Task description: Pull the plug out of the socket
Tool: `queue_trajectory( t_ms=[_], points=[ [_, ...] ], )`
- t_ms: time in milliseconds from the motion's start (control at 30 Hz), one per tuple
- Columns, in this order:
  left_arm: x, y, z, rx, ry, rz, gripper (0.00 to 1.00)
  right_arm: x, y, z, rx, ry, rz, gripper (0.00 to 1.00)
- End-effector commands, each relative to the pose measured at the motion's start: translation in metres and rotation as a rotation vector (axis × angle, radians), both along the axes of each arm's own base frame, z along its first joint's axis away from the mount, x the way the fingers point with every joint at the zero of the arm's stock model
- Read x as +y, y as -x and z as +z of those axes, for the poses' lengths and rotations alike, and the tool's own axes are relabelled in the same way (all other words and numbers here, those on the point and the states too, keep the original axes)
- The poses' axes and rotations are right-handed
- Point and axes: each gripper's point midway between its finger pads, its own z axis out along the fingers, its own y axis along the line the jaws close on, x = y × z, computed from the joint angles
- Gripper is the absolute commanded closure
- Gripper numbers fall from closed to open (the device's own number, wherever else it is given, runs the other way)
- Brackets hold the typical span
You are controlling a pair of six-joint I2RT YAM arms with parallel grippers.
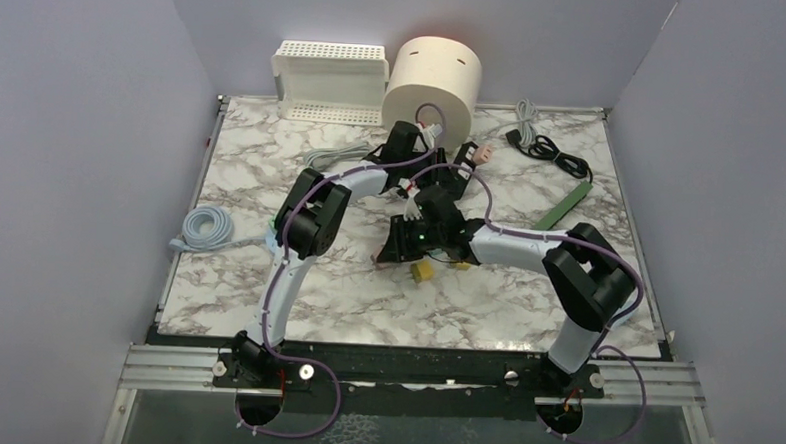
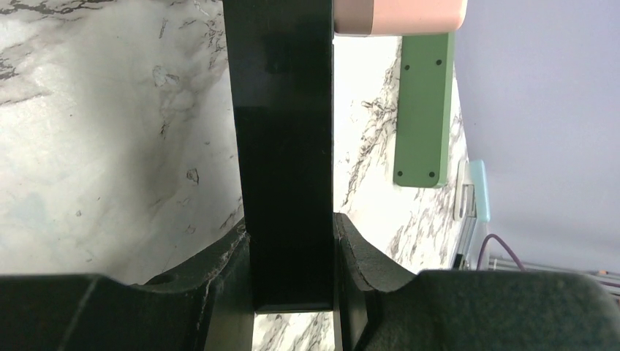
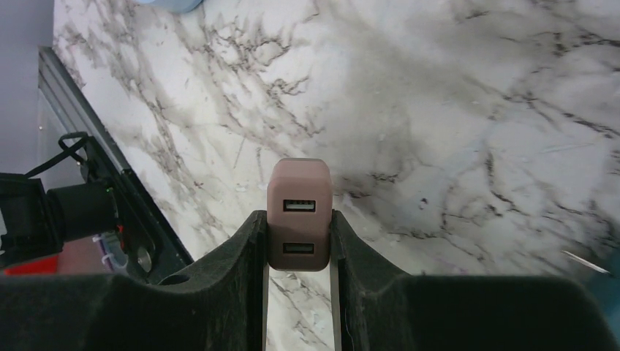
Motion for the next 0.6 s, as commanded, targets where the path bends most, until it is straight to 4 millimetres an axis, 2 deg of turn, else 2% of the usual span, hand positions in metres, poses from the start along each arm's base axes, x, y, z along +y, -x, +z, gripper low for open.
queue_trajectory(
  t_ms=[0,133,233,467,567],
  points=[
    [0.010,-0.005,0.054,-0.139,0.036,-0.022,1.00,0.026,-0.004,0.021,-0.025,-0.087,-0.003,0.99],
    [0.016,-0.006,0.052,-0.133,0.035,-0.017,1.00,0.028,0.010,0.014,0.005,-0.088,0.030,0.99],
    [0.021,-0.008,0.051,-0.136,0.030,-0.017,1.00,0.031,0.023,0.011,0.016,-0.087,0.057,0.93],
    [0.026,-0.008,0.049,-0.133,0.025,-0.027,1.00,0.025,0.032,0.005,0.046,-0.060,0.062,0.86],
    [0.029,-0.008,0.048,-0.130,0.023,-0.030,1.00,0.021,0.039,-0.006,0.087,-0.019,0.084,0.85]
  ],
)
